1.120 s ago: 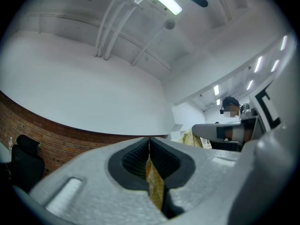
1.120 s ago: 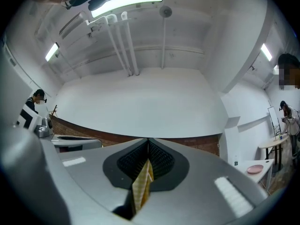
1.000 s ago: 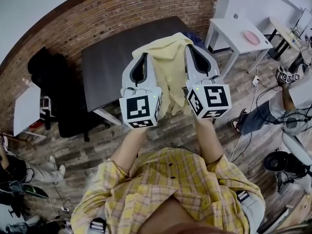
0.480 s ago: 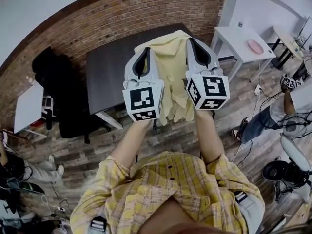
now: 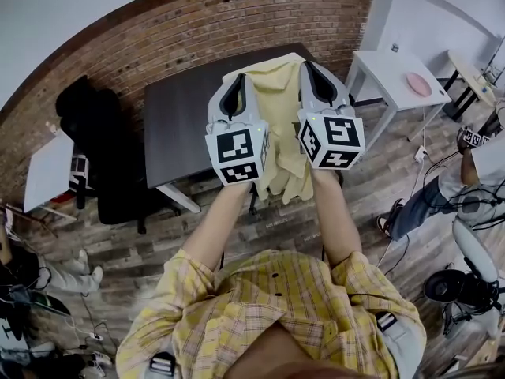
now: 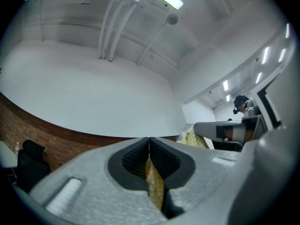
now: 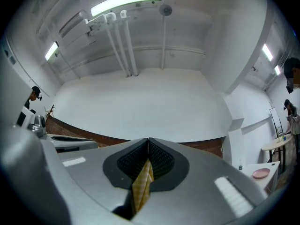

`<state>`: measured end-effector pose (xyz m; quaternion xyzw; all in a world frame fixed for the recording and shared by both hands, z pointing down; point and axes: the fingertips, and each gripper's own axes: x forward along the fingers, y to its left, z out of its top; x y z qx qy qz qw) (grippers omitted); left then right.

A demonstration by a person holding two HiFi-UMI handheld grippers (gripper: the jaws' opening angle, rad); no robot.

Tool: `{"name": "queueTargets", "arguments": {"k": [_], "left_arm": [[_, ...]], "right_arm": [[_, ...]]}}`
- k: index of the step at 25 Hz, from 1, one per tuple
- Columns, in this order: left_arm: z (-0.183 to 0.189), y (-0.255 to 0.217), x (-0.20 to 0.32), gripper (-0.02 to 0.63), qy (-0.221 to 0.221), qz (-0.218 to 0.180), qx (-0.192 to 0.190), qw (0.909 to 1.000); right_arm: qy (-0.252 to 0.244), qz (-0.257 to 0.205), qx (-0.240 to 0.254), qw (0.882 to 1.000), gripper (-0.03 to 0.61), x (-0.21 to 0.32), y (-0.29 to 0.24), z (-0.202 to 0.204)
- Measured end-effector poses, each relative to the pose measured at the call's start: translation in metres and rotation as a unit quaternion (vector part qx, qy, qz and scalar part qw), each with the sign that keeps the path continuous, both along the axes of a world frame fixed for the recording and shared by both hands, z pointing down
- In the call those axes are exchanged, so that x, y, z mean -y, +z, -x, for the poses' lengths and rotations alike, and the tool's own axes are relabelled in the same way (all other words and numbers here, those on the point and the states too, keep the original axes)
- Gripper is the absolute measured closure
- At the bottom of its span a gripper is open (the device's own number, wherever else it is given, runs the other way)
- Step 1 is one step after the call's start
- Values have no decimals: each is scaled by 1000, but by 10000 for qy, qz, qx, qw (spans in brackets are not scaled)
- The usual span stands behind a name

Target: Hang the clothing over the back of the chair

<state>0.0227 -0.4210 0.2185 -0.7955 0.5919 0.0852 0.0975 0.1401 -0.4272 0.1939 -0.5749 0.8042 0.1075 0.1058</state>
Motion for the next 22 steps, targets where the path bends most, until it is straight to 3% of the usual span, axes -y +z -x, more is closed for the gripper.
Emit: {"name": "queueTargets", "arguments": {"k": [9, 22], "left_arm": [[0, 29, 44, 607, -208, 357, 186, 9990], [0, 62, 78, 607, -306, 712, -31, 9970]], "right_arm": [[115, 330, -13, 9994, 569, 51, 28, 2], [159, 592, -1, 9981, 569, 91, 63, 4]]}}
